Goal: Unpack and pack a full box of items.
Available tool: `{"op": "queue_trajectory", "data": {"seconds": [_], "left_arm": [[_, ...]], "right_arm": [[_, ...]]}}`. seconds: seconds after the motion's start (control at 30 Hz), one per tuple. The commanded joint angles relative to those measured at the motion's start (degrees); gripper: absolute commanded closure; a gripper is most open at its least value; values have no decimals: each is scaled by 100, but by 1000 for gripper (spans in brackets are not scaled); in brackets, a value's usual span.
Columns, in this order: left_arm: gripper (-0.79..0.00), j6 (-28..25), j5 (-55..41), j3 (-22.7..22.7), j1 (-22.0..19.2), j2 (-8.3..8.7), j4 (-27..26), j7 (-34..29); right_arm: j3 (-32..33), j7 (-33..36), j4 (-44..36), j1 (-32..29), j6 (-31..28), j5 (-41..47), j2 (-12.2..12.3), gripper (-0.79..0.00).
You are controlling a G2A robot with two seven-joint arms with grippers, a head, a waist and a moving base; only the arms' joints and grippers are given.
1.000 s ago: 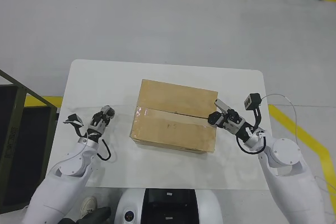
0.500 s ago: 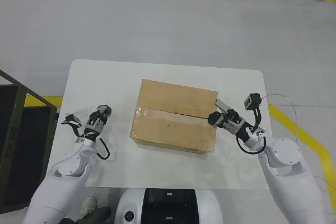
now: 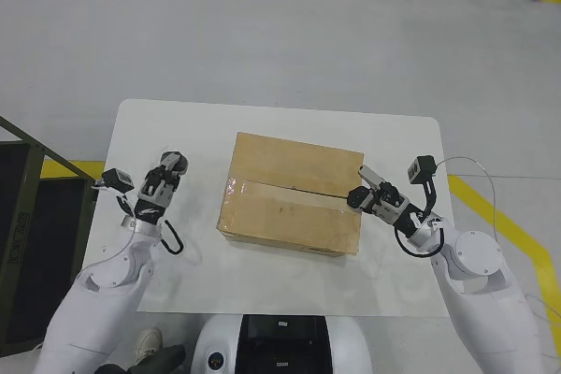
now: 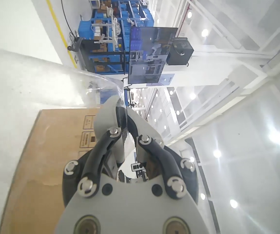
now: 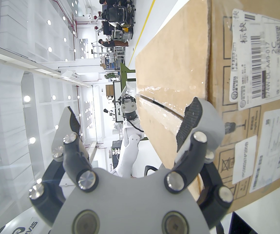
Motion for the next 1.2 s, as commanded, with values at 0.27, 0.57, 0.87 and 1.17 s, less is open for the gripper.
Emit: {"op": "queue_trajectory", "data": {"seconds": [0.27, 0.57, 0.87, 1.17], "left_arm": [[-15, 195, 1056, 505, -297, -129, -785, 236], [0, 420, 1857, 1104, -492, -245, -912, 147], [0, 613, 2411, 1486, -681, -336, -878, -53], [0, 668, 2881, 1902, -825, -433, -862, -218]], "right_arm": [[0, 0, 0, 0, 0, 0, 0, -785], [0, 0, 0, 0, 0, 0, 0, -785], [0, 0, 0, 0, 0, 0, 0, -785], [0, 0, 0, 0, 0, 0, 0, -785]]}}
